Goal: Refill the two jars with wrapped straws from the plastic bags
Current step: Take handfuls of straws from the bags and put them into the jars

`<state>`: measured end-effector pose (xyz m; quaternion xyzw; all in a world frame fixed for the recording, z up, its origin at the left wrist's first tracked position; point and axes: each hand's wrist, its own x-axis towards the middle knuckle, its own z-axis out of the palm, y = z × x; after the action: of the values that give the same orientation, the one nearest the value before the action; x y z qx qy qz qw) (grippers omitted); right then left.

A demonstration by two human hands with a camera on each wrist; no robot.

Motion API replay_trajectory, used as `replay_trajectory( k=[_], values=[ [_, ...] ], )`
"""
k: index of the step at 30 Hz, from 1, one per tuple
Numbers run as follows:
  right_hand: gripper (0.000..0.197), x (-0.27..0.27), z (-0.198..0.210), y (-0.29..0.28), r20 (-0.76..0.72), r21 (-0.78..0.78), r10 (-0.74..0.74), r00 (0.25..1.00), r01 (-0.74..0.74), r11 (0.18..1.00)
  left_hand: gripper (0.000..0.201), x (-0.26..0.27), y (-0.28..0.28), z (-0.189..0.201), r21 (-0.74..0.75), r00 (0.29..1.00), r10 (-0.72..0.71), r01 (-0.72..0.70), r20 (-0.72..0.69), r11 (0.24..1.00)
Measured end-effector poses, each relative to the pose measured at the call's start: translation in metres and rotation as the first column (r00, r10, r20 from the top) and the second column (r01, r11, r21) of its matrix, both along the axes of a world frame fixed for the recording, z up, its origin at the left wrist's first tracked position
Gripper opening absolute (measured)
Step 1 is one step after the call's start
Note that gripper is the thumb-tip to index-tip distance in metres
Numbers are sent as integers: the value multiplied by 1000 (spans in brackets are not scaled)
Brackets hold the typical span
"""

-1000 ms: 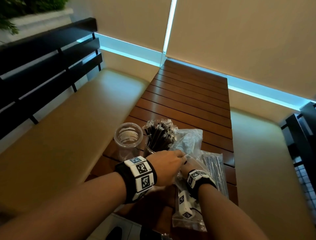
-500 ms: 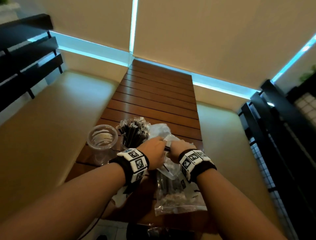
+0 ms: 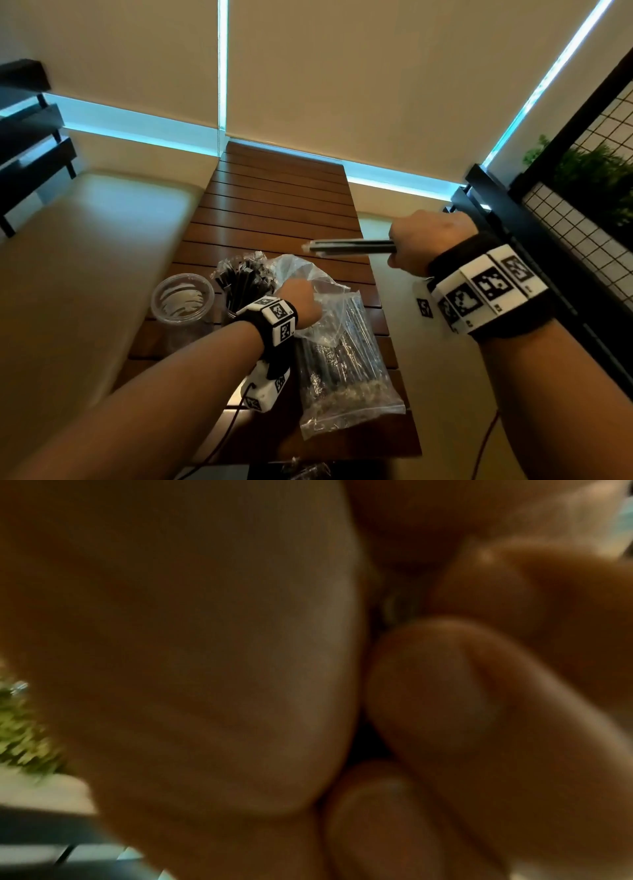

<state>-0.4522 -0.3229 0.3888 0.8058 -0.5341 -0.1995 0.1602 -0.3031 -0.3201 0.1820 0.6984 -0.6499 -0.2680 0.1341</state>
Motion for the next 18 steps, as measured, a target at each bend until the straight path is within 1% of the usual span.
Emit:
replay_trajectory(
  k=[1, 2, 3, 4, 5, 6, 7, 8, 9, 10, 11, 12, 13, 14, 15, 16, 17, 18],
  values=[
    [21, -1, 3, 0, 47, -22, -10, 999, 11, 1000, 55, 1, 1, -1, 24, 1000, -12, 13, -7, 1000],
    [21, -1, 2, -2, 118, -39, -16, 993, 21, 999, 59, 0, 2, -1, 19, 1000, -29, 29, 3, 999],
    [21, 1, -2, -6, 211, -40, -24, 977, 33, 999, 63, -2, 3, 1, 12, 999, -46, 46, -17, 999],
    [21, 4, -10, -8, 317, -22, -34, 948, 43, 999, 68, -5, 5, 7, -7, 993, -54, 54, -105, 999],
    [20, 7, -22, -9, 424, 10, -43, 905, 43, 999, 72, -8, 7, 19, -23, 961, -42, 37, -274, 999],
    [17, 10, -38, -11, 527, 43, -47, 848, 29, 999, 71, -10, 8, 31, -48, 877, -29, 7, -480, 999],
    [13, 14, -55, -13, 615, 70, -41, 787, -3, 998, 64, -10, 9, 45, -64, 740, -30, -18, -672, 998],
    [10, 18, -73, -13, 683, 83, -22, 730, -48, 995, 51, -6, 9, 58, -76, 588, -29, -54, -808, 996],
    [9, 23, -89, -11, 736, 80, 7, 677, -97, 992, 38, 1, 8, 69, -58, 442, -7, -101, -897, 993],
    [12, 29, -104, -8, 781, 72, 32, 623, -141, 987, 28, 9, 9, 78, -20, 311, 23, -135, -950, 991],
    [20, 37, -117, -6, 821, 61, 53, 568, -180, 982, 21, 17, 8, 82, 30, 196, 60, -156, -979, 987],
    [28, 45, -127, -2, 858, 58, 57, 511, -207, 977, 13, 24, 9, 86, 64, 119, 85, -178, -989, 982],
    [31, 53, -137, 0, 885, 59, 53, 462, -224, 973, 13, 31, 8, 87, 89, 84, 109, -218, -990, 972],
    [34, 61, -143, 2, 904, 63, 49, 424, -248, 967, 19, 36, 8, 87, 117, 67, 140, -267, -988, 957],
    [37, 67, -147, 2, 911, 86, 44, 409, -293, 952, 28, 39, 8, 87, 155, 63, 184, -318, -981, 935],
    [37, 71, -148, 3, 902, 141, 29, 432, -356, 924, 34, 42, 10, 87, 184, 79, 228, -369, -970, 911],
    [36, 74, -146, 2, 868, 221, 22, 497, -425, 878, 37, 45, 13, 88, 185, 123, 256, -415, -959, 891],
    [36, 75, -139, 1, 811, 319, 24, 585, -476, 820, 37, 48, 16, 87, 163, 188, 274, -457, -943, 874]
  ],
)
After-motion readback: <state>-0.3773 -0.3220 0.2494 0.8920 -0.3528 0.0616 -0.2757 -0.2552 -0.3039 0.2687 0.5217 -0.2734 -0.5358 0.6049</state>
